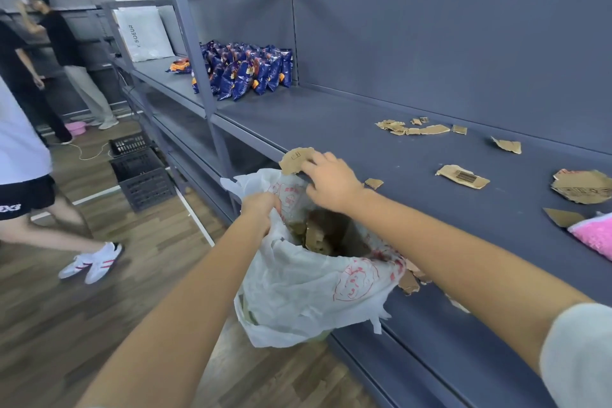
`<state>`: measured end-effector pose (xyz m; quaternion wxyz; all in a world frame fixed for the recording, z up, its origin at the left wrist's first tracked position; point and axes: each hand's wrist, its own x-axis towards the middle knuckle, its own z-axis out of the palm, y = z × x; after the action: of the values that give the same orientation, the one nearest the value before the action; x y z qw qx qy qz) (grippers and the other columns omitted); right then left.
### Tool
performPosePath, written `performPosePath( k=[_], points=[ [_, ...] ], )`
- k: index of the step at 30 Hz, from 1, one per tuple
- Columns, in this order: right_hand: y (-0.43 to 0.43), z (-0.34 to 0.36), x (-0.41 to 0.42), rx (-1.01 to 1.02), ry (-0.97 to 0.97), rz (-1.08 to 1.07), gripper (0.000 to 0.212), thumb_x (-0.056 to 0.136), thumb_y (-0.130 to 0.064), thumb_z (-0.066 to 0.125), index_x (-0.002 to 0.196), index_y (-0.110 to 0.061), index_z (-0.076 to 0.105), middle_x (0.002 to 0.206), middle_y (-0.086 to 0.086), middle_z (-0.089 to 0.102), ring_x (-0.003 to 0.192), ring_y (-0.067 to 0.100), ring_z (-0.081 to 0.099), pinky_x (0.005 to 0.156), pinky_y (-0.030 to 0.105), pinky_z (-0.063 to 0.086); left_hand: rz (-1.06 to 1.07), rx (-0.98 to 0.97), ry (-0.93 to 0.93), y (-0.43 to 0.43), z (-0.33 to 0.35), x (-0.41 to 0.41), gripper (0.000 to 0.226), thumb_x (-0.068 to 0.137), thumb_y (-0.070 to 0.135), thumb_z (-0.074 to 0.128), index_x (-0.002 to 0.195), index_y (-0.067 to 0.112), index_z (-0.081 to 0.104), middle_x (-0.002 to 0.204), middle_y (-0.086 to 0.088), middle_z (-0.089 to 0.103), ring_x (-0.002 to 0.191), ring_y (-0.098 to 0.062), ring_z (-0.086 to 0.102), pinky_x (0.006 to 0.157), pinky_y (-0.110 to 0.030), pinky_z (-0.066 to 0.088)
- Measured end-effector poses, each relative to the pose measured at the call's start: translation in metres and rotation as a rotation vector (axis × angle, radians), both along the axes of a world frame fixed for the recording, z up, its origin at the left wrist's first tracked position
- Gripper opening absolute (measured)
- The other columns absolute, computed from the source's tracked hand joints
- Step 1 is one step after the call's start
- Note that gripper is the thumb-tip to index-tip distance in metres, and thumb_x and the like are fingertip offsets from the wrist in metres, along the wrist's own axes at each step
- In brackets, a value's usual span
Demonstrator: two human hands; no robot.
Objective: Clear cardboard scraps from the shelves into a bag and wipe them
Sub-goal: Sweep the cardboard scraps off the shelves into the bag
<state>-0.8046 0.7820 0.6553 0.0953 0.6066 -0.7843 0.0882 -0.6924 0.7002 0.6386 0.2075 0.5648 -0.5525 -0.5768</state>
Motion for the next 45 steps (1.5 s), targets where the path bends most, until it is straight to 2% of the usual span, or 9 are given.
performPosePath(
  k=[6, 11, 14, 24, 26, 30, 34, 37, 45],
  points=[
    [-0.041, -0.006, -0.025, 0.254, 0.036, -0.088, 0.06, 0.096, -0.035, 0.038, 0.148, -0.029, 0.009, 0.159, 0.0, -0.006, 0.144, 0.034, -0.003, 0.112, 0.059, 0.003, 0.006, 0.006, -0.029, -0.003, 0.001, -0.002, 0.026, 0.077, -0.011, 0.051, 0.063, 0.007, 0.038, 0.07, -0.008, 0.041, 0.062, -0.02, 0.042, 0.065, -0.03, 0.047],
    [-0.044, -0.019, -0.03, 0.269, 0.054, -0.106, 0.045, 0.099, -0.019, 0.034, 0.143, -0.026, 0.027, 0.155, 0.005, 0.015, 0.138, 0.034, 0.022, 0.111, 0.052, 0.019, 0.011, 0.038, -0.04, -0.007, -0.002, -0.002, 0.02, 0.078, -0.008, 0.053, 0.069, 0.007, 0.042, 0.074, -0.008, 0.042, 0.077, -0.022, 0.048, 0.067, -0.029, 0.047],
    [-0.035, -0.018, -0.027, 0.164, 0.153, -0.071, 0.034, 0.095, -0.011, 0.041, 0.128, -0.02, 0.045, 0.142, 0.01, 0.037, 0.121, 0.031, 0.041, 0.1, 0.04, 0.034, 0.011, 0.035, -0.046, -0.006, -0.002, -0.002, 0.023, 0.079, -0.007, 0.053, 0.068, 0.008, 0.041, 0.074, -0.007, 0.042, 0.067, -0.019, 0.044, 0.053, -0.025, 0.041],
    [-0.001, -0.034, -0.002, 0.152, 0.383, 0.047, 0.034, 0.089, -0.019, 0.044, 0.12, -0.012, 0.057, 0.125, 0.008, 0.055, 0.116, 0.029, 0.043, 0.1, 0.038, 0.034, -0.019, 0.005, -0.033, -0.002, -0.002, -0.002, 0.014, 0.077, -0.009, 0.05, 0.08, 0.005, 0.046, 0.075, -0.008, 0.044, 0.067, -0.021, 0.044, 0.051, -0.027, 0.041],
    [0.005, -0.034, -0.001, 0.172, 0.359, 0.125, 0.038, 0.086, -0.023, 0.047, 0.122, -0.014, 0.056, 0.128, 0.004, 0.055, 0.124, 0.028, 0.039, 0.109, 0.039, 0.027, -0.031, -0.001, -0.036, -0.001, -0.002, -0.001, 0.017, 0.077, -0.008, 0.051, 0.088, 0.005, 0.047, 0.075, -0.008, 0.044, 0.067, -0.021, 0.044, 0.051, -0.027, 0.04],
    [0.018, -0.027, 0.001, 0.121, 0.215, 0.164, 0.045, 0.085, -0.022, 0.046, 0.13, -0.015, 0.05, 0.137, 0.003, 0.049, 0.126, 0.026, 0.038, 0.109, 0.036, 0.026, -0.037, 0.006, -0.058, 0.0, 0.0, 0.001, 0.018, 0.077, -0.008, 0.05, 0.069, 0.007, 0.043, 0.075, -0.007, 0.043, 0.067, -0.02, 0.043, 0.056, -0.026, 0.041],
    [0.031, -0.01, -0.016, 0.007, -0.012, -0.151, 0.047, 0.091, -0.026, 0.043, 0.135, -0.008, 0.041, 0.149, 0.015, 0.028, 0.134, 0.032, 0.028, 0.109, 0.037, 0.023, -0.034, 0.015, -0.064, 0.0, -0.001, 0.001, 0.019, 0.079, -0.008, 0.051, 0.07, 0.007, 0.045, 0.075, -0.006, 0.044, 0.066, -0.018, 0.043, 0.05, -0.025, 0.039],
    [0.042, -0.008, -0.031, 0.144, -0.195, -0.357, 0.059, 0.096, -0.037, 0.035, 0.144, -0.005, 0.022, 0.156, 0.019, 0.006, 0.143, 0.035, 0.011, 0.115, 0.04, 0.014, -0.049, 0.013, -0.069, 0.0, -0.002, 0.001, 0.017, 0.079, -0.008, 0.051, 0.072, 0.007, 0.046, 0.075, -0.007, 0.044, 0.066, -0.019, 0.043, 0.056, -0.025, 0.042],
    [0.04, -0.026, 0.007, 0.153, -0.088, -0.158, 0.066, 0.094, -0.038, 0.041, 0.145, -0.002, 0.017, 0.155, 0.018, 0.013, 0.144, 0.031, 0.012, 0.117, 0.039, 0.01, -0.039, 0.008, -0.032, 0.001, -0.002, -0.001, 0.016, 0.08, -0.009, 0.05, 0.086, 0.005, 0.048, 0.079, -0.008, 0.046, 0.073, -0.022, 0.047, 0.056, -0.028, 0.043]
  ],
)
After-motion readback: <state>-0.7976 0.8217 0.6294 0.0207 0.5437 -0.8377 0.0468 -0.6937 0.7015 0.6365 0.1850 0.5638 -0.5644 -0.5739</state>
